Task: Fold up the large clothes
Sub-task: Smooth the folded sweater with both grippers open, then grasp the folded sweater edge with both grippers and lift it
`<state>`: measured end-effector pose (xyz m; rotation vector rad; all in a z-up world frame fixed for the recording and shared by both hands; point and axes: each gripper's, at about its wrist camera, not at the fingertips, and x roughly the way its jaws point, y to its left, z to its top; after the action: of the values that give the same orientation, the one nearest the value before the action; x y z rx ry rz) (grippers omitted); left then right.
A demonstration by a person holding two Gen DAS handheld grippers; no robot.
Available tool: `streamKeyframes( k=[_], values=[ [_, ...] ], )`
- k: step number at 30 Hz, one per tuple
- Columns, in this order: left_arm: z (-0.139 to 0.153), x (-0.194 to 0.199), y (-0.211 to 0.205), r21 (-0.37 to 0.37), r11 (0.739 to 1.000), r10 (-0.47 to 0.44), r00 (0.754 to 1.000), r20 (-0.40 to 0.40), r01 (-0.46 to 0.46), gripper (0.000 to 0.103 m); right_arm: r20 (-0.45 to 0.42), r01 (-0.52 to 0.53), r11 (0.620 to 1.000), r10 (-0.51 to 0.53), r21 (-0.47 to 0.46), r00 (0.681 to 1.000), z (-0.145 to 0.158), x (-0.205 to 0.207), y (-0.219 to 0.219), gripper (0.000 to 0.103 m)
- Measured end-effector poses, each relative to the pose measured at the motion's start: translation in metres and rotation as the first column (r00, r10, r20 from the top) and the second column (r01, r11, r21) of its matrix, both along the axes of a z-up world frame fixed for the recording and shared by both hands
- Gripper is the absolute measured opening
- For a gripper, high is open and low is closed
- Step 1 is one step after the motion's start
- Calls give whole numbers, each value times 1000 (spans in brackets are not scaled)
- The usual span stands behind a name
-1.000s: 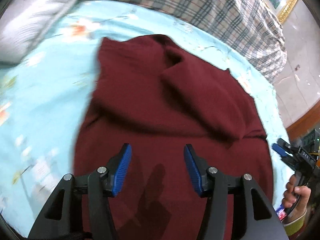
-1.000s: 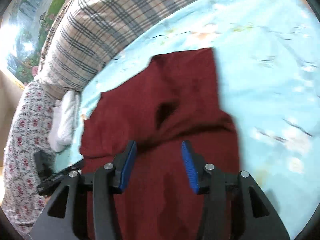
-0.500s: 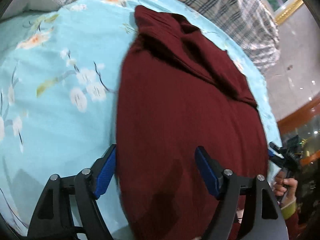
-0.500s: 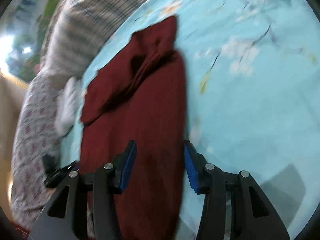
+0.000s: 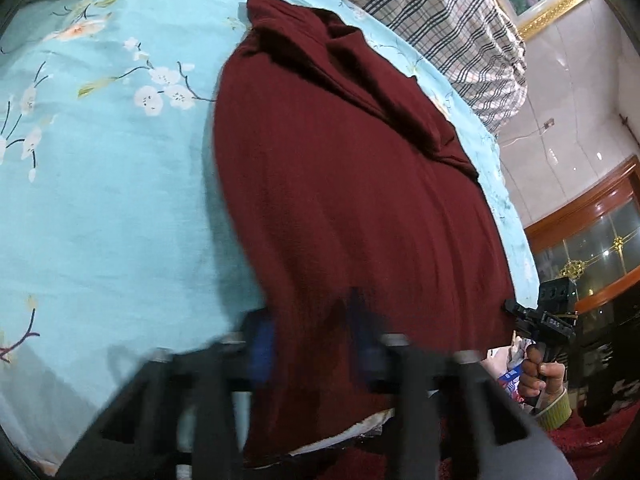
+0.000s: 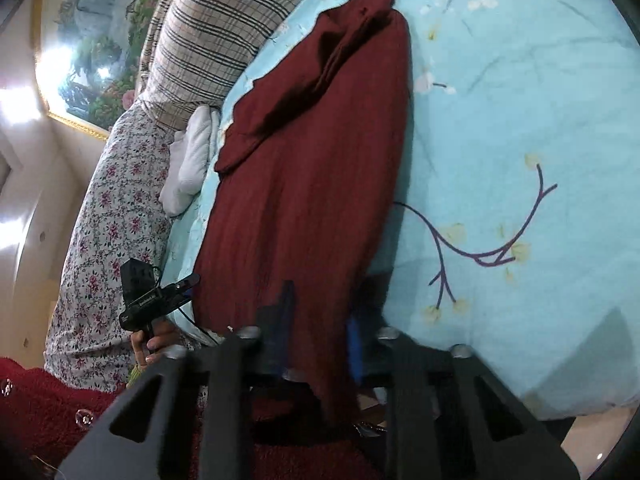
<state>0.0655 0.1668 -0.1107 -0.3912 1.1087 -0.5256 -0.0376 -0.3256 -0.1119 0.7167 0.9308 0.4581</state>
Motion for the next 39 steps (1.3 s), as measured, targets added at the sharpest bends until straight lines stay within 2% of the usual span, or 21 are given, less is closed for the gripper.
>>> streamKeyframes(
  k=[1,5,13,18,26,30,36,39],
  values=[
    [-1,0,0,4,1000,1,1000,-3,-1,10,-9,0,1000,-1,-11,1000,-2,3,1,6],
    [11,-5,-3,43,999,16,998,57,-19,7,28,-16,1000,17,-18,999,7,4,5,5],
    [71,1,2,-50,996,77,979,190,-69,6,196,-2,997,-13,80,981,63,12,-10,5],
    [110,33,0,-118,989,114,956,269,-85,5,283,24,992,-60,128,957,94,37,-21,5],
    [146,128,-16,-124,981,183,926,331,-150,5,310,102,989,-131,108,942,119,127,-39,5],
    [138,199,-34,-77,976,219,927,304,-205,4,257,175,982,-186,65,948,113,192,-51,5],
    [85,280,-47,15,964,257,942,216,-266,4,143,273,962,-269,-10,952,74,268,-69,5],
    [62,302,-45,11,960,273,946,175,-279,4,105,286,957,-281,-40,954,58,287,-73,5]
  ],
)
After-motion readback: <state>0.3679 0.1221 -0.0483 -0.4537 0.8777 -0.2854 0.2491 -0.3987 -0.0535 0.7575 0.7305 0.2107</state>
